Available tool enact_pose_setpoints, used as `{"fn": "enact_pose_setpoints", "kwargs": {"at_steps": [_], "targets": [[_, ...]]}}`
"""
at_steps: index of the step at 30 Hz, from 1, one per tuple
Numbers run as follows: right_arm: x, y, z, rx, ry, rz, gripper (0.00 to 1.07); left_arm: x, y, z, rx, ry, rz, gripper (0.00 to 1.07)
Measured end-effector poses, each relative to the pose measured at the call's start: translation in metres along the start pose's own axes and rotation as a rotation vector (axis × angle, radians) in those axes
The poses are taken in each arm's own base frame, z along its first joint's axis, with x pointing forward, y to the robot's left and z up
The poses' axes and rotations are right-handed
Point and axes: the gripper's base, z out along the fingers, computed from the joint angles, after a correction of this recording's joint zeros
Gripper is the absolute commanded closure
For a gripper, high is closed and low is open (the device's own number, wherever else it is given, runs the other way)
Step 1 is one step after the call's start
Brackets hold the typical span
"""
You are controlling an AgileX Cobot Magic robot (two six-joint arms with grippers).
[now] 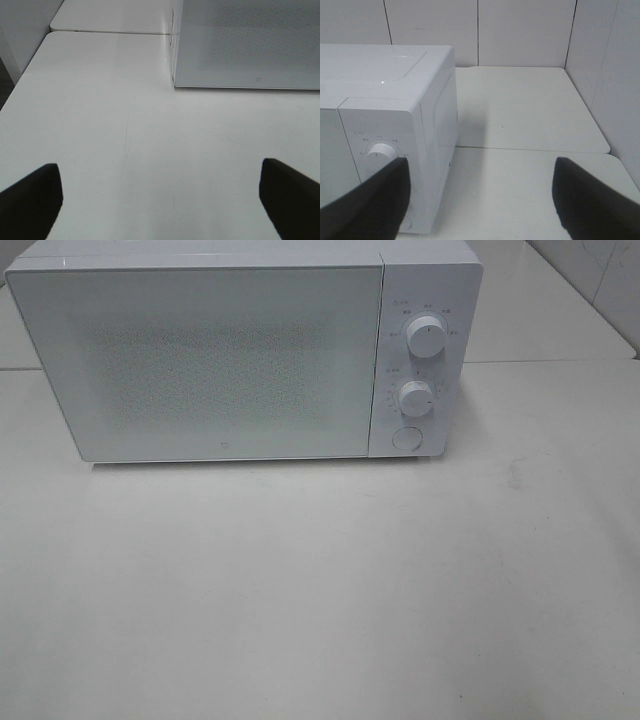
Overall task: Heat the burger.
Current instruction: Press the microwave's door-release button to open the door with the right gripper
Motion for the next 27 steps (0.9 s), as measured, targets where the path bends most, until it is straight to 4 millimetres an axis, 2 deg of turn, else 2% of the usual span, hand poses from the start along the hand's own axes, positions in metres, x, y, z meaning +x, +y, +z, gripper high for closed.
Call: {"fn": "enact_pose_setpoints", "kwargs": {"at_steps": [2,13,16,17,27], "targets": [[0.008,-0.001,0.009,0.001,-0.018,0.0,0.32,0.0,0.0,0.0,0.0,0.0,0.0,0.07],[0.024,-0.002,0.042,0.006,-0.007,-0.001,0.32,0.0,0.0,0.0,0.0,0.0,0.0,0.07],[0.034,-0.003,0.052,0.009,-0.008,0.001,0.32,0.0,0.0,0.0,0.0,0.0,0.0,0.07],[0.044,-0.005,0.057,0.02,-0.012,0.02,0.32,0.0,0.0,0.0,0.0,0.0,0.0,0.07],[0.081,-0.017,0.069,0.131,-0.003,0.083,0.32,0.0,0.0,0.0,0.0,0.0,0.0,0.07]]}}
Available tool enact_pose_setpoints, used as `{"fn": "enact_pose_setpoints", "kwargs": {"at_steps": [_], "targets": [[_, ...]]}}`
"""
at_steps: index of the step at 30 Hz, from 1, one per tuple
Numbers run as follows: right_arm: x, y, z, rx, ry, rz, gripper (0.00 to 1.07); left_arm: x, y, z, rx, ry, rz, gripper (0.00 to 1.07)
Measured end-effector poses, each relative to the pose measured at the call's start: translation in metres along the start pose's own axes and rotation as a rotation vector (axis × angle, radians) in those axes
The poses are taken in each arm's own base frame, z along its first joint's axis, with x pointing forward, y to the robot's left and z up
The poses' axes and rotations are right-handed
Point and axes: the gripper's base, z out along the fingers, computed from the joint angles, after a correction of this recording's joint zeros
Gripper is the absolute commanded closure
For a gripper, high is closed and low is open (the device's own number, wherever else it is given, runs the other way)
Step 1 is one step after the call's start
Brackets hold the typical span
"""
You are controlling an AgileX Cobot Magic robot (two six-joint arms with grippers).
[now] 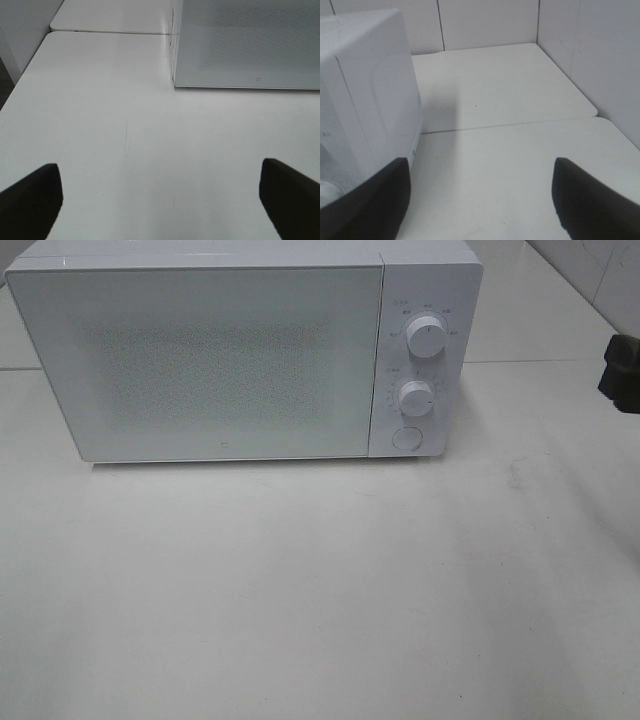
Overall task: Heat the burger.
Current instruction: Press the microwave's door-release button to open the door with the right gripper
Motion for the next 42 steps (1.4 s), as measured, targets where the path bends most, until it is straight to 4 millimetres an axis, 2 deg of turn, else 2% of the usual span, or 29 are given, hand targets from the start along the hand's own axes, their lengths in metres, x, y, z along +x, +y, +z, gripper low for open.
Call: {"fn": "enact_pose_setpoints", "kwargs": {"at_steps": [1,5,10,12,20,26,27,32,35,42], "targets": [[0.008,-0.002,0.002,0.017,0.024,-0.001,0.32,0.0,0.0,0.0,0.0,0.0,0.0,0.07],[0.018,-0.004,0.003,0.032,0.047,-0.006,0.32,0.0,0.0,0.0,0.0,0.0,0.0,0.07],[0.031,0.005,0.003,0.023,0.061,-0.031,0.32,0.0,0.0,0.0,0.0,0.0,0.0,0.07],[0.038,0.017,0.003,0.007,0.061,-0.062,0.32,0.0,0.0,0.0,0.0,0.0,0.0,0.07],[0.06,0.048,0.001,-0.022,0.062,-0.113,0.32,0.0,0.0,0.0,0.0,0.0,0.0,0.07],[0.073,0.064,-0.003,-0.019,0.069,-0.123,0.32,0.0,0.0,0.0,0.0,0.0,0.0,0.07],[0.078,0.072,-0.003,-0.02,0.079,-0.123,0.32,0.0,0.0,0.0,0.0,0.0,0.0,0.07],[0.083,0.088,0.0,-0.039,0.082,-0.124,0.32,0.0,0.0,0.0,0.0,0.0,0.0,0.07],[0.087,0.108,0.003,-0.08,0.08,-0.124,0.32,0.0,0.0,0.0,0.0,0.0,0.0,0.07],[0.093,0.123,0.003,-0.102,0.088,-0.13,0.33,0.0,0.0,0.0,0.0,0.0,0.0,0.07]]}}
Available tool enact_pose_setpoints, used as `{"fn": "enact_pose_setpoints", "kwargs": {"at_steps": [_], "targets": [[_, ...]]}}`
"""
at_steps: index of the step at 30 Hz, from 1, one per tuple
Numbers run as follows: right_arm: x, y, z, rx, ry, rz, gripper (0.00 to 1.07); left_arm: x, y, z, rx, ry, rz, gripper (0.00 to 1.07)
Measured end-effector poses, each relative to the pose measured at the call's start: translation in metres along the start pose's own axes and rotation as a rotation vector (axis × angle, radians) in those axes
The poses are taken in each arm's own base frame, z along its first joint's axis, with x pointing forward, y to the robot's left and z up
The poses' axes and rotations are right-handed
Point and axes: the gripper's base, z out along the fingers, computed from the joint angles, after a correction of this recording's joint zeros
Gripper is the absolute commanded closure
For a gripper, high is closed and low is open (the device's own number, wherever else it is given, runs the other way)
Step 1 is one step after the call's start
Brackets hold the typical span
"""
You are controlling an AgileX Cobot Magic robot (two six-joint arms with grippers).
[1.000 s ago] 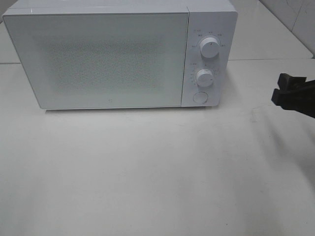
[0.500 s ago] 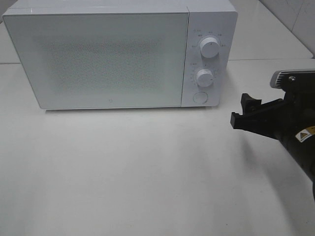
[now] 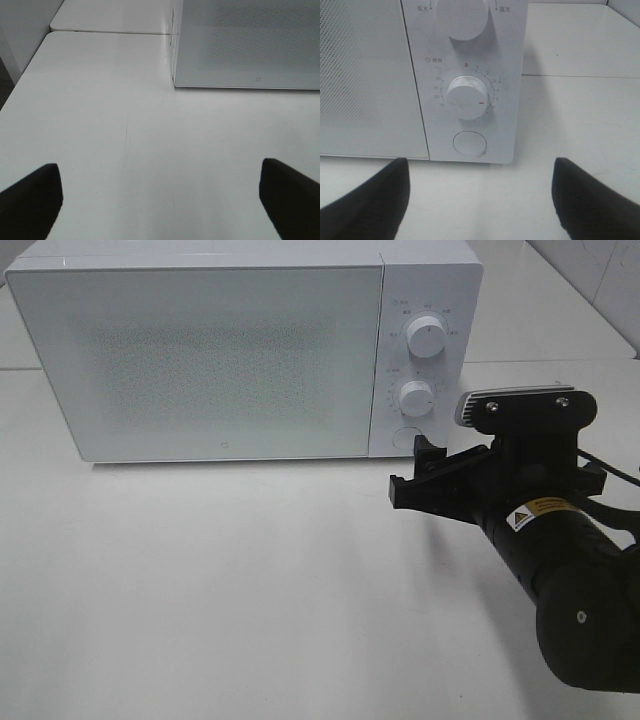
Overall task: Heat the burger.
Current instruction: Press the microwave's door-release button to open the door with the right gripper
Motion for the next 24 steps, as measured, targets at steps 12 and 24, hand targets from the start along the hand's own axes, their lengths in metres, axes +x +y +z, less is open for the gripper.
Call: {"fn": "enact_pose_setpoints", "kwargs": {"at_steps": [12,24], "targets": [[0.0046,0.0,0.0003,0.036,0.021,0.363,0.62,0.0,0.0,0.0,0.0,0.0,0.0,0.07],[0.0052,0.0001,0.0003,0.047,0.012,1.191,0.89,0.0,0.0,0.0,0.0,0.0,0.0,0.07]]}}
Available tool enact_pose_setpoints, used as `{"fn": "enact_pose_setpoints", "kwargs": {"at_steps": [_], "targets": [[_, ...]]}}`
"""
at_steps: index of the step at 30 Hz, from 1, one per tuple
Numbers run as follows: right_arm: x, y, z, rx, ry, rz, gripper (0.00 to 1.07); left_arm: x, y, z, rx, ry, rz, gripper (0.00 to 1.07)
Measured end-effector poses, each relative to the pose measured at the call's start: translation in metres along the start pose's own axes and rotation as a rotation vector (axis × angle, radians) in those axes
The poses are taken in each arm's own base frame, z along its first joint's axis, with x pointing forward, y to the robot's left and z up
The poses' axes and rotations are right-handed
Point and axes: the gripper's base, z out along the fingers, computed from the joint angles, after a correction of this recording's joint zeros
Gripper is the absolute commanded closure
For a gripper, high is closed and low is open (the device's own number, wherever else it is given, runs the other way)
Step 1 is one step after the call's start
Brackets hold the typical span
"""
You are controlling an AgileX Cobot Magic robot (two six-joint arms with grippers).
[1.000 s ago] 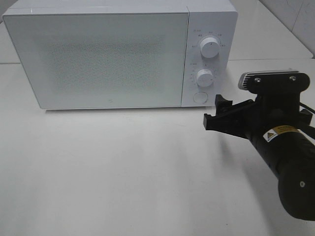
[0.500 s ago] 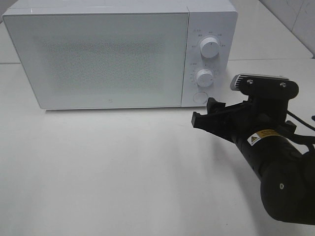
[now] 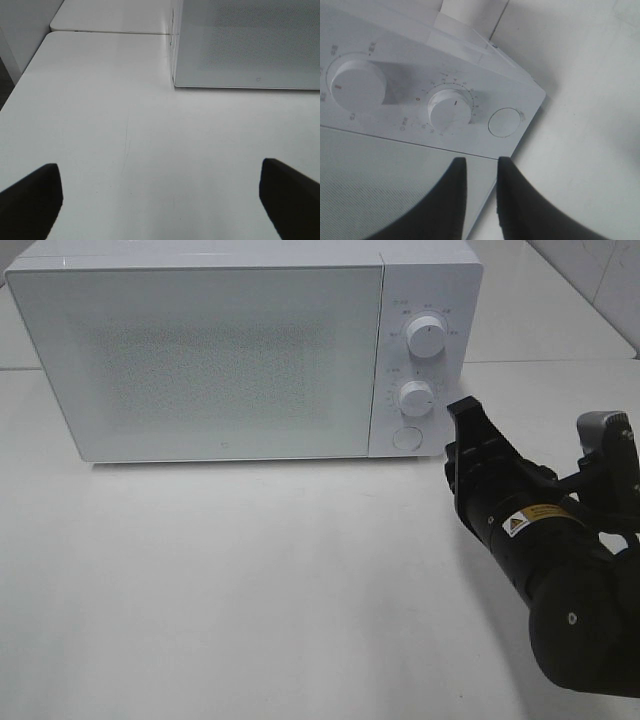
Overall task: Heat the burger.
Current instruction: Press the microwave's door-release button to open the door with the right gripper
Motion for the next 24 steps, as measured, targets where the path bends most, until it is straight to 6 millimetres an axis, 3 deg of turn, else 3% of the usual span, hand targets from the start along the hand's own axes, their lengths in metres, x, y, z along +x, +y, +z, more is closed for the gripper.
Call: {"fn": "enact_pose_setpoints", "kwargs": {"at_steps": [3,5,7,16,24], "targets": [[0.0,0.0,0.0,0.005,0.003,0.094,0.93,0.0,0.0,0.0,0.0,0.0,0.0,0.07],[0.002,-0.003,0.0,0.033,0.018,0.197,1.03,0.0,0.0,0.0,0.0,0.0,0.0,0.07],[0.003,-0.004,0.0,0.044,0.023,0.218,1.07,0.0,0.0,0.0,0.0,0.0,0.0,0.07],[0.007,0.001,0.003,0.048,0.031,0.281,1.07,0.0,0.0,0.0,0.0,0.0,0.0,0.07],[0.01,0.0,0.029,0.052,0.011,0.338,1.07,0.0,0.0,0.0,0.0,0.0,0.0,0.07]]}}
